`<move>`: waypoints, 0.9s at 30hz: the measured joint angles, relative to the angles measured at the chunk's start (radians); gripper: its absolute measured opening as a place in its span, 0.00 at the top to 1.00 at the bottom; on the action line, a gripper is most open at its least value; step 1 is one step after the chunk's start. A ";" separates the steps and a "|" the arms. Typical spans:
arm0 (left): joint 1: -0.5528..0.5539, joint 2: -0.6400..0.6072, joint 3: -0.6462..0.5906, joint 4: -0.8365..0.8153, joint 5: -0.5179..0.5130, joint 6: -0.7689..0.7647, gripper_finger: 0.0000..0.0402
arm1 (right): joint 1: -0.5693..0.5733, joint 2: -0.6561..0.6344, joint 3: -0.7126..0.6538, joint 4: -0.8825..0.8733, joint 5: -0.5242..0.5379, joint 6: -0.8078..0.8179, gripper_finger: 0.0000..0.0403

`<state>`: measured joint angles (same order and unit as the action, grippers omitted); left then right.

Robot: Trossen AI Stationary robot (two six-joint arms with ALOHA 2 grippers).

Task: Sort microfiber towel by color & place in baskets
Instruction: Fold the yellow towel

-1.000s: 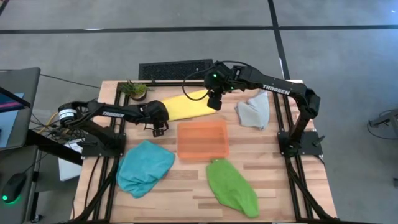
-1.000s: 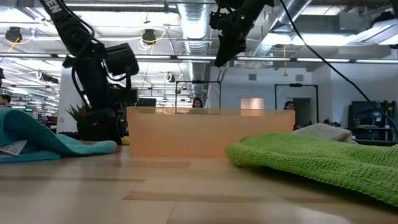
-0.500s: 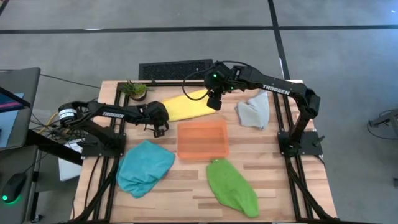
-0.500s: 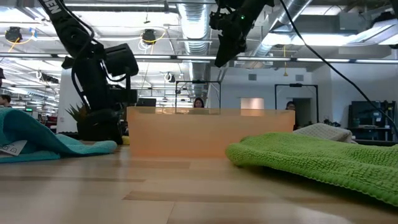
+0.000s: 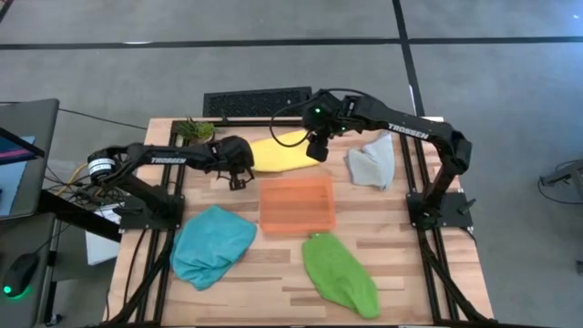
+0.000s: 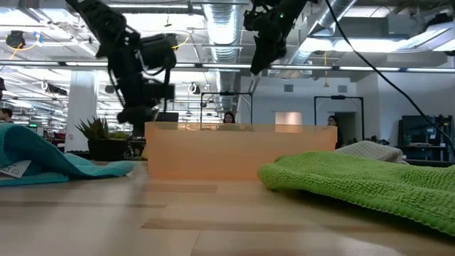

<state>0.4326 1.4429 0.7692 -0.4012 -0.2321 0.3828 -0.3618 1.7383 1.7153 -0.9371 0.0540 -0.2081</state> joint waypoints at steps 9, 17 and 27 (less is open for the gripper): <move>-0.001 -0.001 0.127 -0.009 0.009 0.210 1.00 | 0.000 -0.030 0.000 -0.006 0.003 0.020 0.60; -0.001 0.051 0.171 0.018 0.035 0.313 1.00 | 0.000 -0.032 0.000 -0.008 0.003 0.025 0.60; -0.003 0.214 0.323 0.053 0.044 0.343 1.00 | 0.000 -0.032 0.000 -0.022 0.003 0.026 0.60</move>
<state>0.4295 1.6569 1.0923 -0.3478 -0.1879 0.7257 -0.3622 1.7061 1.7153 -0.9594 0.0570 -0.1825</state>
